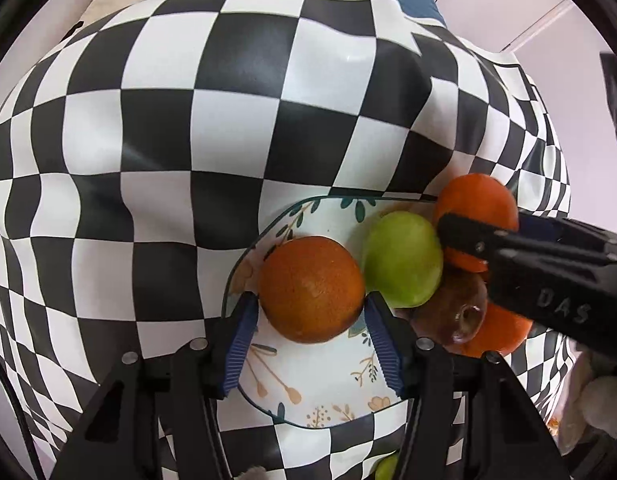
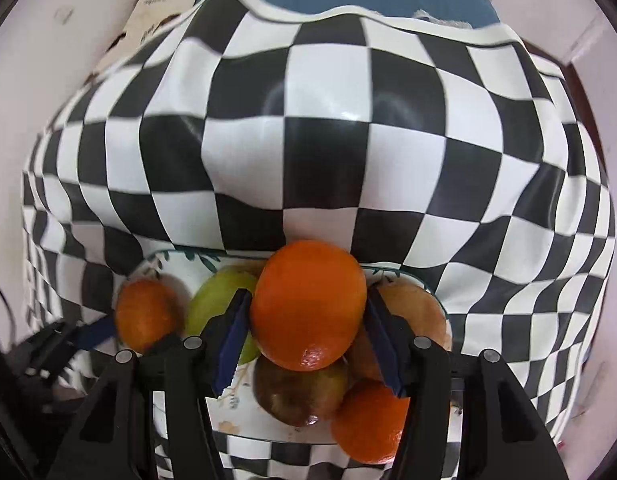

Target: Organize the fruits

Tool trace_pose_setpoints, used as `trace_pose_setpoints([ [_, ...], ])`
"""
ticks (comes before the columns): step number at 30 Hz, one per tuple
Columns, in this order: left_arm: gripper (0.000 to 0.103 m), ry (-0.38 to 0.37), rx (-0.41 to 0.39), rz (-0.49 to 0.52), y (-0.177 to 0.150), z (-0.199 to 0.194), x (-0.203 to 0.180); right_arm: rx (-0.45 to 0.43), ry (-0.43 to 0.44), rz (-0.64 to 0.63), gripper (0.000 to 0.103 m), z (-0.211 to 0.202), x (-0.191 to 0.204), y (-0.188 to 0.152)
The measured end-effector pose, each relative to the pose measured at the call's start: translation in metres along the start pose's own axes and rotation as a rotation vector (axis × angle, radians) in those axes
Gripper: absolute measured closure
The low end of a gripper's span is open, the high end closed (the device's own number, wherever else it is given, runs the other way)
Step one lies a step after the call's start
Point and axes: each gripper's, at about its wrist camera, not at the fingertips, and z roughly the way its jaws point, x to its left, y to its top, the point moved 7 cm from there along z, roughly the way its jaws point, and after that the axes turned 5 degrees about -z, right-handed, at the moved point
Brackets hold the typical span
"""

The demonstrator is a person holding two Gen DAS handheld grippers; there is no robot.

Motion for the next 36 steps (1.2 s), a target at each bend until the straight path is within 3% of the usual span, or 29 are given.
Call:
trace_pose_setpoints([
  [2, 0.039, 0.009, -0.011, 0.001, 0.003, -0.005, -0.001, -0.012, 0.003, -0.006, 0.044, 0.0, 0.001, -0.002],
  [4, 0.022, 0.022, -0.028, 0.003, 0.006, -0.01, 0.0, -0.002, 0.004, -0.021, 0.044, 0.0, 0.0, 0.0],
  [6, 0.018, 0.027, -0.035, 0.0, 0.01, -0.014, 0.0, 0.019, 0.009, -0.016, 0.043, 0.0, 0.0, 0.004],
  [8, 0.017, 0.028, -0.046, -0.001, 0.014, -0.018, -0.002, 0.043, 0.012, -0.013, 0.043, -0.001, 0.0, 0.01],
  [9, 0.017, 0.03, -0.054, 0.002, 0.016, -0.021, -0.003, 0.044, 0.017, -0.012, 0.036, -0.001, 0.0, 0.013],
  [10, 0.017, 0.032, -0.06, 0.006, 0.019, -0.024, -0.005, 0.041, 0.022, -0.01, 0.023, 0.002, -0.01, 0.014],
  [11, 0.017, 0.035, -0.066, 0.01, 0.021, -0.027, -0.007, 0.039, 0.019, -0.009, 0.018, 0.001, -0.012, 0.015],
  [18, 0.017, 0.043, -0.102, 0.004, 0.026, -0.042, -0.01, -0.009, 0.052, 0.072, 0.017, -0.015, -0.042, 0.018],
  [21, 0.017, 0.064, -0.141, 0.0, 0.014, -0.059, 0.001, -0.055, 0.039, 0.101, 0.017, -0.04, -0.064, 0.015],
  [24, 0.017, 0.08, -0.185, -0.01, 0.001, -0.076, 0.006, -0.134, -0.028, 0.104, 0.008, -0.074, -0.078, -0.004],
  [27, 0.017, 0.089, -0.219, -0.017, -0.018, -0.09, 0.011, -0.179, -0.092, 0.103, 0.008, -0.095, -0.085, -0.037],
  [36, 0.017, 0.1, -0.291, -0.013, -0.083, -0.124, 0.0, -0.274, -0.113, 0.18, 0.007, -0.126, -0.057, -0.143],
])
